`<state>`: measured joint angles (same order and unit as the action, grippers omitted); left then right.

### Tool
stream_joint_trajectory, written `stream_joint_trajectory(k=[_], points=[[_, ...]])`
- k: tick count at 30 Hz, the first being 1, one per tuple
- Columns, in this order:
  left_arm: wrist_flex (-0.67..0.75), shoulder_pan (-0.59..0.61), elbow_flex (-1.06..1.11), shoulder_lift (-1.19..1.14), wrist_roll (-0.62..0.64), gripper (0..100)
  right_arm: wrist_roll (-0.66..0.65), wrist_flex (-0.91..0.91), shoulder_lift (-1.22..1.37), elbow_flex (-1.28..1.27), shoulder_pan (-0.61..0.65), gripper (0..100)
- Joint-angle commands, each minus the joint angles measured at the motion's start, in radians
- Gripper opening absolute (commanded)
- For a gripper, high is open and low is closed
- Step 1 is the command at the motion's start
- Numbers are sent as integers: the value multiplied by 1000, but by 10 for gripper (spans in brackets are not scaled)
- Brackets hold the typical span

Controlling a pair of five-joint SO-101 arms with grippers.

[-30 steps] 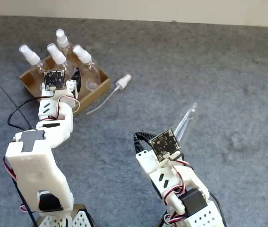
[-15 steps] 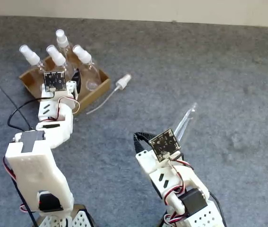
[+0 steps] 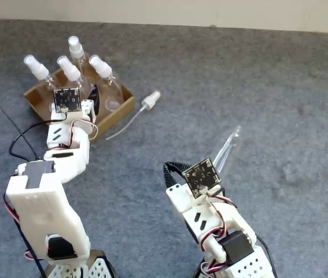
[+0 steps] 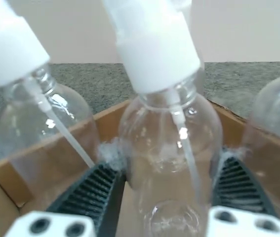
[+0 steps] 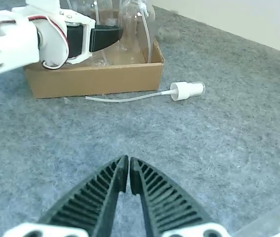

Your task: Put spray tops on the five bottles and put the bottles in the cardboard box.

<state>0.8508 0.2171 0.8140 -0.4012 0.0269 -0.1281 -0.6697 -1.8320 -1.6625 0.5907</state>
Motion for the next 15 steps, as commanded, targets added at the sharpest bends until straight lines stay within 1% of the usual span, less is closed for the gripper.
stream_joint_trajectory(k=[1, 15], points=[[-75, 2, 7, 73, 0, 176, -12, 10, -10, -13, -10, 13], [-89, 2, 12, 85, -3, 177, -12, 10, -10, -13, -10, 13]])
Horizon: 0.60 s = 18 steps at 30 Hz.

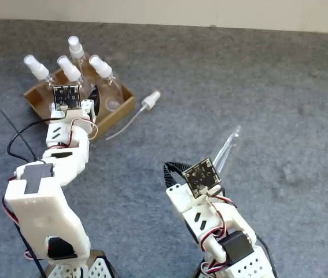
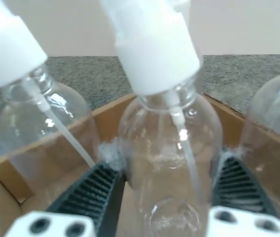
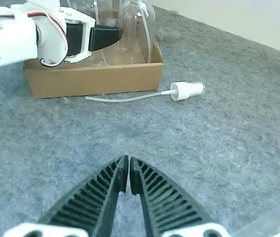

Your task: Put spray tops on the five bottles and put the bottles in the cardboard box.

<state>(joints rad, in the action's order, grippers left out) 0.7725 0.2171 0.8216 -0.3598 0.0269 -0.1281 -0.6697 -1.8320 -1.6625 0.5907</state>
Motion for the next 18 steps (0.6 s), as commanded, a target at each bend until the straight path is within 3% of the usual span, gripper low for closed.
stream_joint_trajectory(k=[1, 18], points=[[-11, 2, 4, 44, -3, 177, -12, 10, -10, -13, -10, 13], [-11, 4, 4, 44, -3, 240, -12, 10, -10, -13, -10, 13]])
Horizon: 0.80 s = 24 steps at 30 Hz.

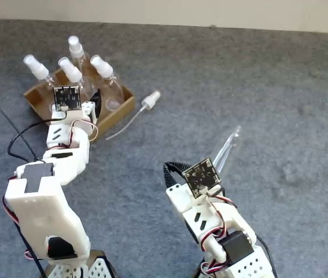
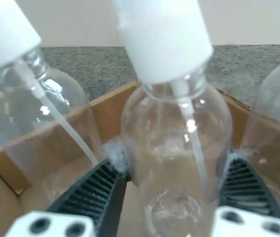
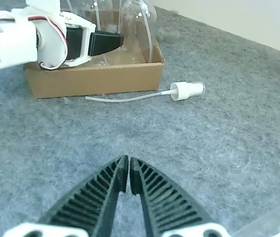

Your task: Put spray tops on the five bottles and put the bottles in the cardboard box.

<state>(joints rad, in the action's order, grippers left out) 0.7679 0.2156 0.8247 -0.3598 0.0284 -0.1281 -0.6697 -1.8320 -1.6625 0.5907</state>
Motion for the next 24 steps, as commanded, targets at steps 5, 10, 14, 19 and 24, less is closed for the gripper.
stream_joint_trajectory(k=[5, 10, 14, 19, 24], points=[[-6, 5, 2, 45, -5, 239, -12, 10, -10, -13, -10, 13], [-6, 5, 2, 45, -5, 239, -12, 10, -10, -13, -10, 13], [-6, 5, 12, 47, -5, 239, -12, 10, -10, -13, -10, 13], [-6, 5, 21, 47, -6, 239, -12, 10, -10, -13, -8, 13], [-6, 5, 21, 47, -6, 239, -12, 10, -10, -13, -8, 13]])
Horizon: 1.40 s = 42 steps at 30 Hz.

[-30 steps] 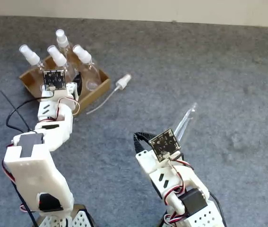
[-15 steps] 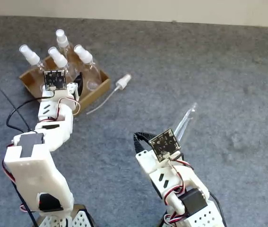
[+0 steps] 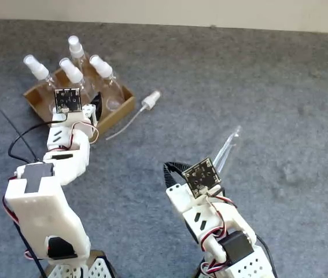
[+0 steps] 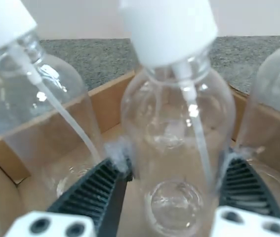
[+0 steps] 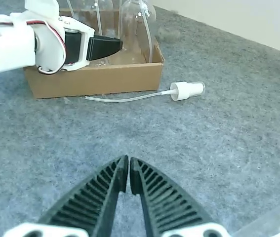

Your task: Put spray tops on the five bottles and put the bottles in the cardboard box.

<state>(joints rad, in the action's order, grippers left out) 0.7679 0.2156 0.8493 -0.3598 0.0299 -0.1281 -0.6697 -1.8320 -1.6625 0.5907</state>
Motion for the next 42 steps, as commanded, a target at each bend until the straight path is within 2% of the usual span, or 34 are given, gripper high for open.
stream_joint_trajectory(k=[1, 33, 42], points=[[-6, 5, -4, 47, -8, 239, -12, 10, -10, -13, -8, 13], [-11, -2, 62, 94, -8, 239, -12, 10, -10, -13, -7, 13], [-222, -4, 96, 269, -8, 239, -12, 10, -10, -13, -7, 13]])
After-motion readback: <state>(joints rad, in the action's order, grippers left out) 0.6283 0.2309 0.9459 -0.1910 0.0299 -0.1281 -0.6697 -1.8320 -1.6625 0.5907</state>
